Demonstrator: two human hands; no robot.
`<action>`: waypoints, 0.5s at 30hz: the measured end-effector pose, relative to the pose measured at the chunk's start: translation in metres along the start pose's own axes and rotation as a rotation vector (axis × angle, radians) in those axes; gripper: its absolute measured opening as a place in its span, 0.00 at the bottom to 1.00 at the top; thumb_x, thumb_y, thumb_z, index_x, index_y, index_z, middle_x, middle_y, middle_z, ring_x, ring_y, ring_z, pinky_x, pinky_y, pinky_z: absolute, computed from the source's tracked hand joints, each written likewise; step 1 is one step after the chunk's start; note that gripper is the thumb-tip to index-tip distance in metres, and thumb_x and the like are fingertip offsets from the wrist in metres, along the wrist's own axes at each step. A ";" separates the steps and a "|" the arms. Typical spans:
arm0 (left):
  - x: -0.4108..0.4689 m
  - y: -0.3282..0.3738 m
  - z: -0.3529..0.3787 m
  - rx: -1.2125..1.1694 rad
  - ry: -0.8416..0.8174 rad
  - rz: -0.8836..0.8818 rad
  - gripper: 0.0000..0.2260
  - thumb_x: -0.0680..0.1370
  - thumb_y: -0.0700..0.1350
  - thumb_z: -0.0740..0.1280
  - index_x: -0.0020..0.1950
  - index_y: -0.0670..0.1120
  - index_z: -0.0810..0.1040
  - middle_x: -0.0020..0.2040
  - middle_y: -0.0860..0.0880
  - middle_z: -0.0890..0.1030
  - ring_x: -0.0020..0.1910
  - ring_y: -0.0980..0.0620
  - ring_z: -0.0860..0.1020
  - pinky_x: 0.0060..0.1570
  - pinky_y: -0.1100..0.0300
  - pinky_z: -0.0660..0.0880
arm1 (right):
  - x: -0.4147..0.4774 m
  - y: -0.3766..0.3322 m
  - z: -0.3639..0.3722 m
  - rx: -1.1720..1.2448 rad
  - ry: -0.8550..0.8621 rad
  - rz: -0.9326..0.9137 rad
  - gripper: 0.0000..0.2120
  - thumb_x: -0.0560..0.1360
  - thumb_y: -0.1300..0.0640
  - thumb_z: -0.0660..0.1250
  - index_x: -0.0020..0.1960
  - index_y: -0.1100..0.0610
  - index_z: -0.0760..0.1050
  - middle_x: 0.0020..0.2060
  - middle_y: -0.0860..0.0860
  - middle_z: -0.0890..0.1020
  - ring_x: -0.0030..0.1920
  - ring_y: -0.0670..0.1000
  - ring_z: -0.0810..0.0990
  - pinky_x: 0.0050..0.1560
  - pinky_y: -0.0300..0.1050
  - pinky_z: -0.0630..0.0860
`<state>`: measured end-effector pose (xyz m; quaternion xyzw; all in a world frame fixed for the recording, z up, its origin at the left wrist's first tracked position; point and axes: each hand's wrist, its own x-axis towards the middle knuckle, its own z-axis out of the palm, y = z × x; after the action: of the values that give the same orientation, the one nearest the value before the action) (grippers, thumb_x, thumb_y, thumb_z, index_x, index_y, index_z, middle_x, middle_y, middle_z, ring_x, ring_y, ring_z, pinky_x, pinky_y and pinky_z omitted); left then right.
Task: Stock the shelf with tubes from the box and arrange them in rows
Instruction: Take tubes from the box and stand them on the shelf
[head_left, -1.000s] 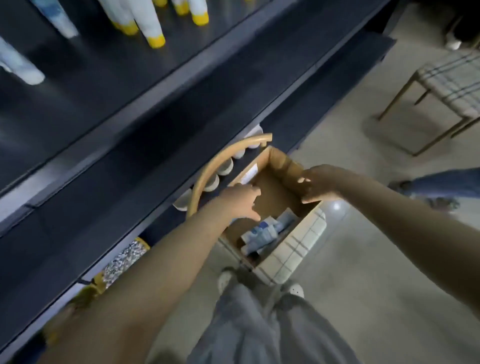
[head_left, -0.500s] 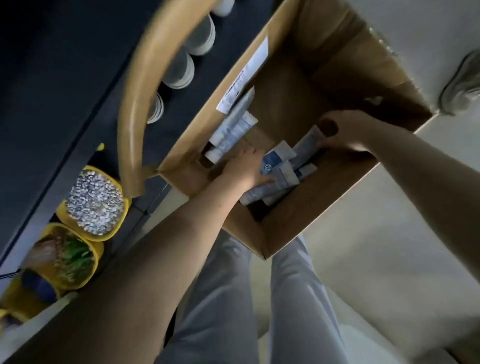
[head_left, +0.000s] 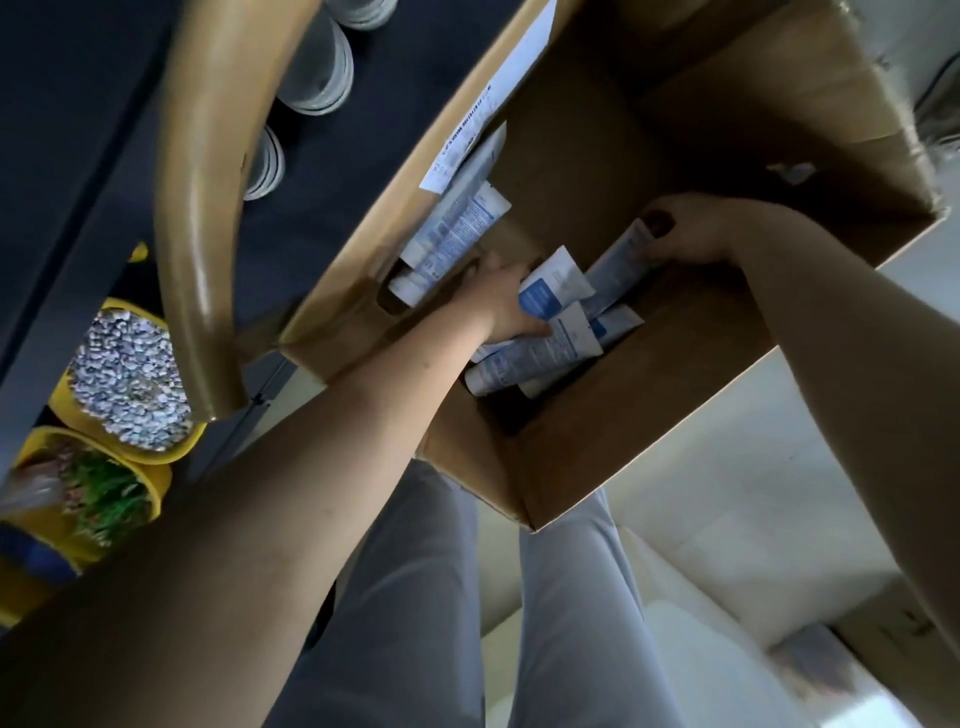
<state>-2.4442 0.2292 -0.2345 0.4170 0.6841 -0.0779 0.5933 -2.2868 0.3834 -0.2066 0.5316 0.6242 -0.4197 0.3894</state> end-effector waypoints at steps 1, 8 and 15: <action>0.001 0.000 0.000 0.021 0.011 -0.005 0.36 0.70 0.59 0.71 0.73 0.48 0.62 0.74 0.43 0.57 0.72 0.40 0.57 0.69 0.47 0.59 | 0.000 0.000 0.000 0.005 0.008 0.000 0.30 0.74 0.50 0.68 0.73 0.53 0.61 0.69 0.57 0.68 0.66 0.59 0.69 0.62 0.54 0.68; 0.007 -0.014 -0.018 -0.250 0.121 -0.065 0.21 0.78 0.55 0.64 0.66 0.44 0.70 0.63 0.44 0.74 0.59 0.47 0.73 0.51 0.57 0.69 | 0.005 -0.005 0.002 0.055 0.063 0.022 0.30 0.73 0.52 0.70 0.71 0.57 0.65 0.67 0.58 0.70 0.64 0.59 0.71 0.59 0.53 0.70; -0.001 -0.015 -0.027 -0.251 0.222 -0.017 0.16 0.78 0.52 0.64 0.60 0.43 0.71 0.48 0.47 0.74 0.48 0.50 0.74 0.43 0.59 0.67 | -0.020 -0.012 0.002 0.137 0.016 -0.164 0.18 0.75 0.52 0.67 0.63 0.50 0.68 0.61 0.54 0.70 0.58 0.56 0.73 0.46 0.50 0.78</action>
<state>-2.4744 0.2350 -0.2320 0.3399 0.7533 0.0495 0.5609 -2.2961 0.3736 -0.1877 0.5073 0.6387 -0.4875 0.3114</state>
